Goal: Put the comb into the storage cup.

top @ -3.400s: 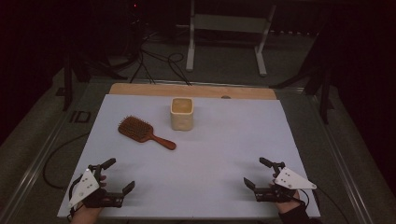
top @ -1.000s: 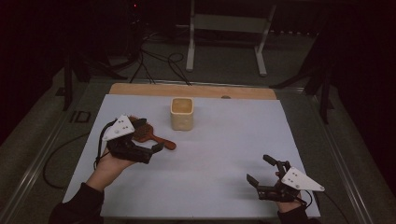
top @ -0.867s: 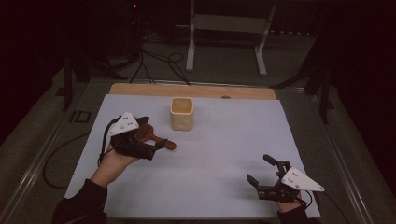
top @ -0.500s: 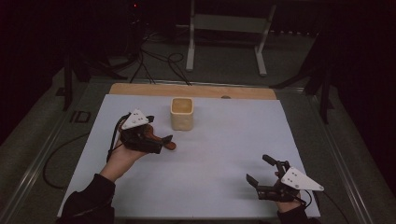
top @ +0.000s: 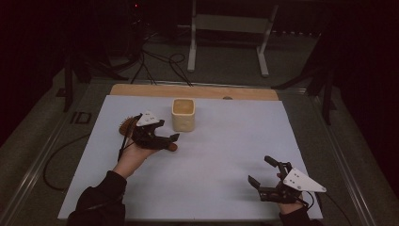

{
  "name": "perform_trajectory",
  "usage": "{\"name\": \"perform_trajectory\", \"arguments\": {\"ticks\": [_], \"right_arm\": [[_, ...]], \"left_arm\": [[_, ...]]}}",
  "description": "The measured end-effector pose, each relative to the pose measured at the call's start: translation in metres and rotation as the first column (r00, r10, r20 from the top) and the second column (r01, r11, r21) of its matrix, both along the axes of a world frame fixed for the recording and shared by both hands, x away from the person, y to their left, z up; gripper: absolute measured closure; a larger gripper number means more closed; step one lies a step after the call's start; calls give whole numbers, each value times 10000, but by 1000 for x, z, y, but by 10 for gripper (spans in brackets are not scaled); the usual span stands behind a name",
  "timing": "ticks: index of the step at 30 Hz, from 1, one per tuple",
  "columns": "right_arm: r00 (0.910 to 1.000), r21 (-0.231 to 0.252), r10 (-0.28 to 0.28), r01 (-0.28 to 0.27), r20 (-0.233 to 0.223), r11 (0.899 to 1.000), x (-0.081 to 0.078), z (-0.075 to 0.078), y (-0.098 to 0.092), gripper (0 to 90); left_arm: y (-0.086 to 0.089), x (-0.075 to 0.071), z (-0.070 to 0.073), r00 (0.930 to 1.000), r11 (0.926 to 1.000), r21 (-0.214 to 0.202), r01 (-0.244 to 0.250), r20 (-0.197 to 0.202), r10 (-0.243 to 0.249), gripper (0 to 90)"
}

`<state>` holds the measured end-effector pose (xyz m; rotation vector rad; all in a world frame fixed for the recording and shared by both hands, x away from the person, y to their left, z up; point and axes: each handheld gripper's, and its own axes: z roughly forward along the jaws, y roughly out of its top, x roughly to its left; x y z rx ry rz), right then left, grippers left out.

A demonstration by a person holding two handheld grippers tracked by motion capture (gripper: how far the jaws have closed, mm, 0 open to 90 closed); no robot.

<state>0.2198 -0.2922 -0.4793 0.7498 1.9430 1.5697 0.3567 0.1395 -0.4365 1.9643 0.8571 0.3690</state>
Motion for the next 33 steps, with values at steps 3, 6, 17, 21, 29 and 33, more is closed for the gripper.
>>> {"name": "perform_trajectory", "arguments": {"ticks": [3,6,17,21,29,33], "right_arm": [[10000,-6,-1,1,-23,10000,0,0,0,104],[10000,21,20,-20,-12,10000,0,0,0,104],[10000,51,34,-34,-1,10000,0,1,0,104],[10000,98,24,-24,-54,9999,0,0,0,104],[10000,2,12,-12,-17,10000,0,1,1,104],[10000,33,29,-28,-43,10000,0,1,1,104]], "left_arm": [[-1,4,-4,9999,10000,-46,-13,-148,12,223],[-4,7,-8,9997,10000,65,45,-222,-43,276],[-11,16,-26,9972,9965,704,-449,-561,489,498],[-14,21,-33,9942,9944,888,-577,-854,653,558],[-21,27,-45,9925,9878,1435,-602,-972,746,704],[-23,31,-50,9880,9842,1592,-780,-1198,977,774]]}}
